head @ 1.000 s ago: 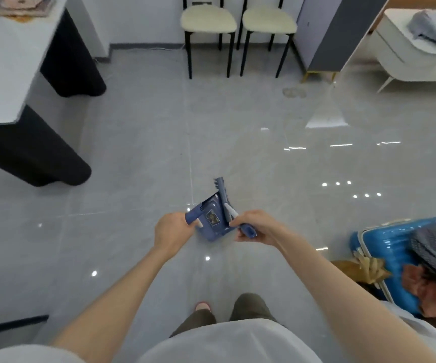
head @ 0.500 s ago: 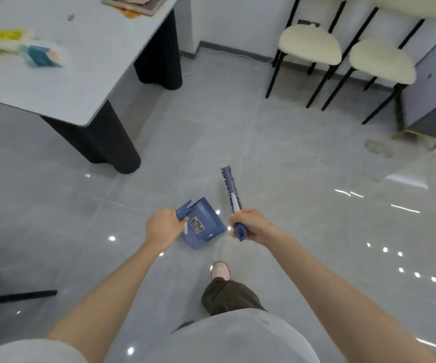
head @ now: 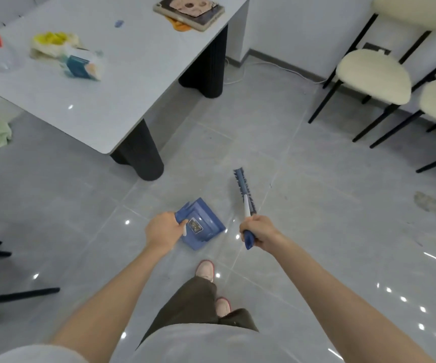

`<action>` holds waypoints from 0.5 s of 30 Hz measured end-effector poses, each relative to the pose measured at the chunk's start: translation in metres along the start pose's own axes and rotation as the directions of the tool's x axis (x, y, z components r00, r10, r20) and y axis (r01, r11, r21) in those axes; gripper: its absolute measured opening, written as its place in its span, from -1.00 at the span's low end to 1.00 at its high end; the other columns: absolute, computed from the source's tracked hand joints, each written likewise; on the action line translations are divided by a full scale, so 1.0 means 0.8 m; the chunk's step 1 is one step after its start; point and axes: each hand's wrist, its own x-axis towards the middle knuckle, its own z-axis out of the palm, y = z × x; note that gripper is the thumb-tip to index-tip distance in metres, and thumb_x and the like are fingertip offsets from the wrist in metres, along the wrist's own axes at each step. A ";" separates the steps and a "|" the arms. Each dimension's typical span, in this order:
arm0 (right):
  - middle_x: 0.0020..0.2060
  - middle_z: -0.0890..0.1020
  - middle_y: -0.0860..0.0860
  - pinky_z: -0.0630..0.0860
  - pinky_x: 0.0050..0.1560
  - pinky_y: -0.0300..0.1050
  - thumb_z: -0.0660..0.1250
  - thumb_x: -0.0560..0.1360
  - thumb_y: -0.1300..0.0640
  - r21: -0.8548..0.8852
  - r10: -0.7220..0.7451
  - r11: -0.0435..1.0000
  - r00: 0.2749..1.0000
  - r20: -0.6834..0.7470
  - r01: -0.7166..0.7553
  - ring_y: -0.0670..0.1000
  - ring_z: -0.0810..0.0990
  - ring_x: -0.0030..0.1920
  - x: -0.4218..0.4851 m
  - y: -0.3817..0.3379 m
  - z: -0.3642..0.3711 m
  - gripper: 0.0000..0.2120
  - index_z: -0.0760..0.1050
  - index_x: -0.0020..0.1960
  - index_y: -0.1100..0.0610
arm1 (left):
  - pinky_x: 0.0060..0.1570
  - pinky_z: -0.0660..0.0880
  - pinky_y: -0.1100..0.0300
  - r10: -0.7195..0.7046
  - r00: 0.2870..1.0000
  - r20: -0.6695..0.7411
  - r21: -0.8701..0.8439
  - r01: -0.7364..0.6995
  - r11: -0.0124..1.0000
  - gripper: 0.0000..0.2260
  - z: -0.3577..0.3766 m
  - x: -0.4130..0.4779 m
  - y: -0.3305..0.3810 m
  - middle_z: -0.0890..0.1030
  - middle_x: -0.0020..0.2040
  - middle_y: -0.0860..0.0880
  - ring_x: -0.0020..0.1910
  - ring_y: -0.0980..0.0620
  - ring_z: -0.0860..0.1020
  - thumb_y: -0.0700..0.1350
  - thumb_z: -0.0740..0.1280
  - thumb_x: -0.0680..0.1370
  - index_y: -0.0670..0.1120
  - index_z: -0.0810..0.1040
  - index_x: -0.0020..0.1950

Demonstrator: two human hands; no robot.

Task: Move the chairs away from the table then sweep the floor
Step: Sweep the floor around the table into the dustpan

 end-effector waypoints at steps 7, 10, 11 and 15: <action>-0.66 0.39 0.12 0.33 -0.46 -0.19 0.17 0.43 0.53 -0.005 0.022 1.000 0.998 -0.058 -0.022 0.04 0.37 -0.65 0.073 -0.082 -0.008 -0.62 0.30 -0.49 0.23 | -0.28 0.40 0.15 0.000 1.000 -0.021 -0.071 -0.002 0.997 -0.71 -0.036 0.097 0.068 0.67 -0.13 -0.19 -0.12 -0.19 0.62 0.04 0.32 0.53 -0.18 0.62 -0.13; -0.53 0.40 0.11 0.35 -0.49 -0.18 0.12 0.48 0.52 -0.031 0.023 0.999 0.994 -0.106 -0.026 0.05 0.38 -0.54 0.104 -0.119 -0.030 -0.68 0.30 -0.37 0.21 | -0.28 0.43 0.13 -0.011 0.999 -0.037 -0.126 0.006 0.992 -0.72 -0.058 0.135 0.109 0.67 -0.14 -0.20 -0.13 -0.20 0.62 0.02 0.32 0.53 -0.19 0.62 -0.13; -0.48 0.41 0.12 0.37 -0.50 -0.18 0.10 0.49 0.52 -0.027 0.027 0.999 0.992 -0.121 -0.031 0.06 0.38 -0.51 0.112 -0.129 -0.038 -0.69 0.32 -0.33 0.21 | -0.30 0.40 0.15 -0.004 0.999 -0.041 -0.134 -0.002 0.991 -0.72 -0.061 0.145 0.120 0.67 -0.15 -0.21 -0.14 -0.20 0.62 0.01 0.32 0.53 -0.21 0.62 -0.13; -0.40 0.41 0.14 0.36 -0.61 -0.27 0.11 0.50 0.51 -0.011 0.032 0.999 0.987 -0.159 -0.034 0.05 0.35 -0.48 0.165 -0.180 -0.084 -0.72 0.34 -0.27 0.21 | -0.29 0.39 0.14 0.034 0.998 -0.047 -0.130 -0.040 0.991 -0.71 -0.075 0.196 0.181 0.66 -0.18 -0.20 -0.14 -0.20 0.61 0.00 0.30 0.54 -0.22 0.61 -0.17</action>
